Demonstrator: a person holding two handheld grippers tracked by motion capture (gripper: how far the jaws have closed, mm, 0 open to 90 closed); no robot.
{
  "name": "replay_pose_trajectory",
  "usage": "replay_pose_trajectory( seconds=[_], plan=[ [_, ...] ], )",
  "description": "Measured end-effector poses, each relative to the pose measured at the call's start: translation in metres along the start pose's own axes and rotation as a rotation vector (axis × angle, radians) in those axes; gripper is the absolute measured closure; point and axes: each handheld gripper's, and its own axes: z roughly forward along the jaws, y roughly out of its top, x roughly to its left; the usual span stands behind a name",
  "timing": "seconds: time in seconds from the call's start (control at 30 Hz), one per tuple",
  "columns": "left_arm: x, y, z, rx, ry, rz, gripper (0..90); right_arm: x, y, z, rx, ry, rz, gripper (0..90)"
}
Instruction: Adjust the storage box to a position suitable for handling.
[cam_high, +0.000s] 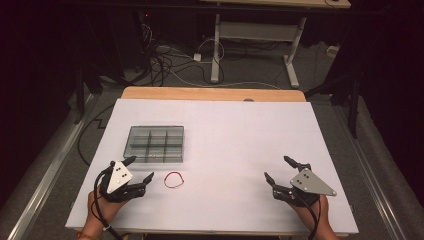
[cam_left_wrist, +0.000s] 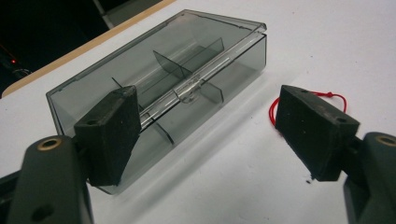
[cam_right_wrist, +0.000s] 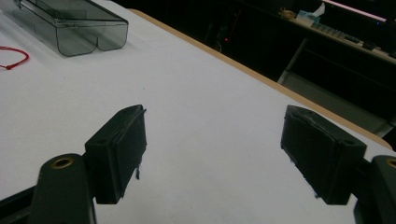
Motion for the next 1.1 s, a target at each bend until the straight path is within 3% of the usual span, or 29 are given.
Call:
replay_pose_trajectory(
  seconds=[0.1,0.17,0.33,0.4,0.43,0.47,0.5,0.53,0.67,0.9,1.03,1.1],
  plan=[
    [0.000,-0.001,0.002,0.017,-0.002,0.022,21.6,0.002,-0.003,0.003,0.008,-0.007,0.003,23.1],
    [0.001,-0.003,0.001,0.028,-0.008,-0.002,21.7,0.003,-0.004,0.004,0.012,0.000,0.003,23.1],
    [0.005,-0.007,-0.004,0.058,0.005,-0.003,29.1,0.007,-0.001,0.011,0.017,0.013,-0.011,27.8],
    [0.009,-0.008,-0.006,0.067,-0.001,-0.018,44.0,0.011,-0.001,0.014,0.030,0.013,-0.025,40.3],
    [0.010,-0.008,-0.007,0.068,0.006,-0.020,44.0,0.011,-0.001,0.014,0.030,0.013,-0.025,40.3],
    [0.012,-0.009,-0.009,0.069,0.006,-0.017,54.1,0.013,-0.001,0.016,0.047,0.015,-0.031,53.9],
    [0.015,-0.009,-0.010,0.071,0.009,-0.022,54.1,0.013,-0.001,0.016,0.047,0.015,-0.031,53.9],
    [0.017,-0.009,-0.011,0.071,0.012,-0.031,64.4,0.013,-0.003,0.019,0.066,0.040,-0.030,67.3],
    [0.026,-0.012,-0.017,0.074,0.038,-0.056,80.1,0.011,-0.004,0.024,0.101,0.052,-0.015,86.4],
    [0.052,-0.016,-0.021,0.093,0.095,-0.134,87.3,0.010,0.000,0.035,0.121,0.071,-0.028,90.0],
    [0.072,-0.018,-0.012,0.129,0.133,-0.173,87.3,0.009,0.001,0.045,0.131,0.088,-0.030,90.0],
    [0.082,-0.019,-0.005,0.141,0.119,-0.214,87.3,0.008,0.002,0.052,0.138,0.095,-0.028,90.0]
  ],
)
